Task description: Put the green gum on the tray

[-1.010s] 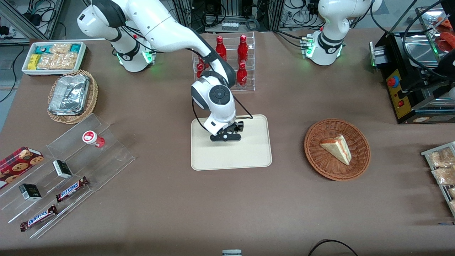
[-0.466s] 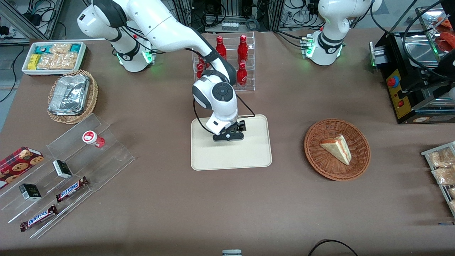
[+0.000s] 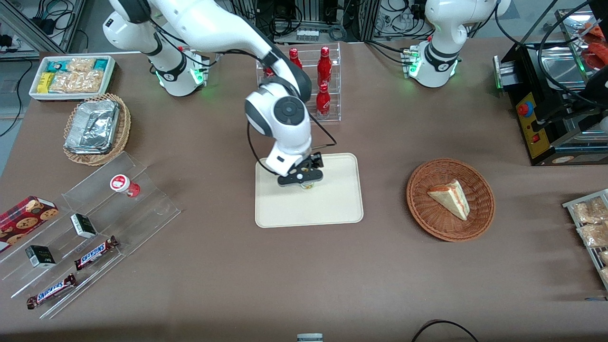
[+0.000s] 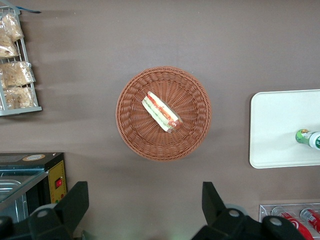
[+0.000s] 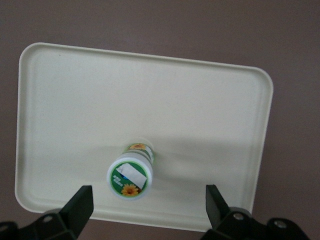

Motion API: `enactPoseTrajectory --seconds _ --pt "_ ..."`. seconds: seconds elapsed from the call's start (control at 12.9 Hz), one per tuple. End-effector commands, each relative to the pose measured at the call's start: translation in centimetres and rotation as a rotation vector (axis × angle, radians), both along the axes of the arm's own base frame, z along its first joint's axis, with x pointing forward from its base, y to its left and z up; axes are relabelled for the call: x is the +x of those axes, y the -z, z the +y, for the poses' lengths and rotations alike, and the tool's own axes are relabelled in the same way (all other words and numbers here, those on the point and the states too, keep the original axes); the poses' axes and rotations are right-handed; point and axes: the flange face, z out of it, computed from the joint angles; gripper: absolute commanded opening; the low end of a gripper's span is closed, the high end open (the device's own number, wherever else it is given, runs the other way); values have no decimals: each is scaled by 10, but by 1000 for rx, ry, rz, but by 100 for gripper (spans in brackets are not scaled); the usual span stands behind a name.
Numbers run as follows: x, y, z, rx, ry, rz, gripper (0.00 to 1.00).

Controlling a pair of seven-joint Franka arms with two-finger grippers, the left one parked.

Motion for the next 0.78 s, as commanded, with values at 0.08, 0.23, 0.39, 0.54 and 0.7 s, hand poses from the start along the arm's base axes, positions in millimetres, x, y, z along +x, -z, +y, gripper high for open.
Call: enactPoseTrajectory --seconds 0.08,0.23,0.39,0.54,0.7 --pt "33 -53 -81 -26 -107 65 100" --pt "53 -71 -126 -24 -155 92 100" --pt "71 -76 -167 -20 -179 109 100" --pt "90 -81 -214 -14 -209 123 100" --pt "107 -83 -266 5 -161 145 100"
